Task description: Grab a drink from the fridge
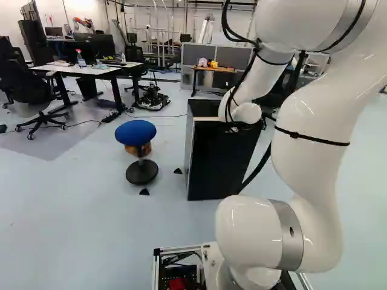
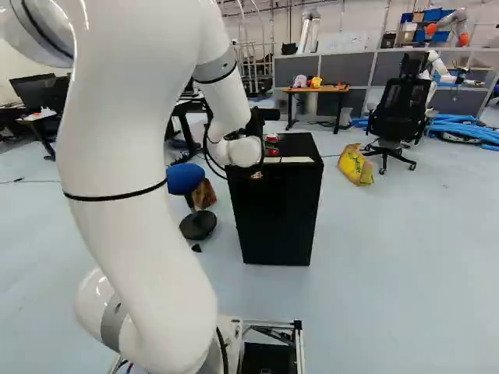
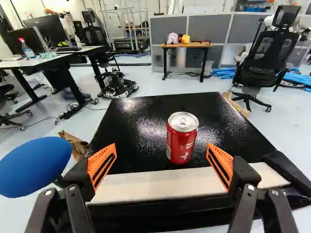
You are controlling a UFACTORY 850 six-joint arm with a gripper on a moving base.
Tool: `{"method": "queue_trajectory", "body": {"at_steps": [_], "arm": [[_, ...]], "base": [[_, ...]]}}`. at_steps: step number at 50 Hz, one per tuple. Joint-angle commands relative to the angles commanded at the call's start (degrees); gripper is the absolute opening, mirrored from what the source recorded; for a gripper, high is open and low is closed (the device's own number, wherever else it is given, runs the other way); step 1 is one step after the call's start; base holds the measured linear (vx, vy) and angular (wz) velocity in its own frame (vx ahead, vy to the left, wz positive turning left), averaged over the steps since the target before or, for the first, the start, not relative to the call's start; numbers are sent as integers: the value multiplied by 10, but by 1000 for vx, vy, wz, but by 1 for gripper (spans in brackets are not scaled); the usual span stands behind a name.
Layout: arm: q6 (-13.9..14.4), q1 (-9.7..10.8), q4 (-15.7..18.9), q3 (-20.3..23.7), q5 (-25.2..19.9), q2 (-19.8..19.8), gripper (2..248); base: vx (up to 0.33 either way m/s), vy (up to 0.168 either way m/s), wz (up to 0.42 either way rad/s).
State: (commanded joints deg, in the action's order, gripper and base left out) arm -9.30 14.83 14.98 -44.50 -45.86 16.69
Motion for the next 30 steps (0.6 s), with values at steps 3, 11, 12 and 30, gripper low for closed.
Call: {"method": "queue_trajectory", "body": {"at_steps": [3,11,12,30], "arm": [[0,1,0,-4,-7,7,247],[0,4,0,-16,-23,26,247],[0,4,0,-17,-25,29,247],[0,11,0,-43,-59,70,247]], "base": [[0,0,0],[0,0,0],[0,0,0],[0,0,0]]}}
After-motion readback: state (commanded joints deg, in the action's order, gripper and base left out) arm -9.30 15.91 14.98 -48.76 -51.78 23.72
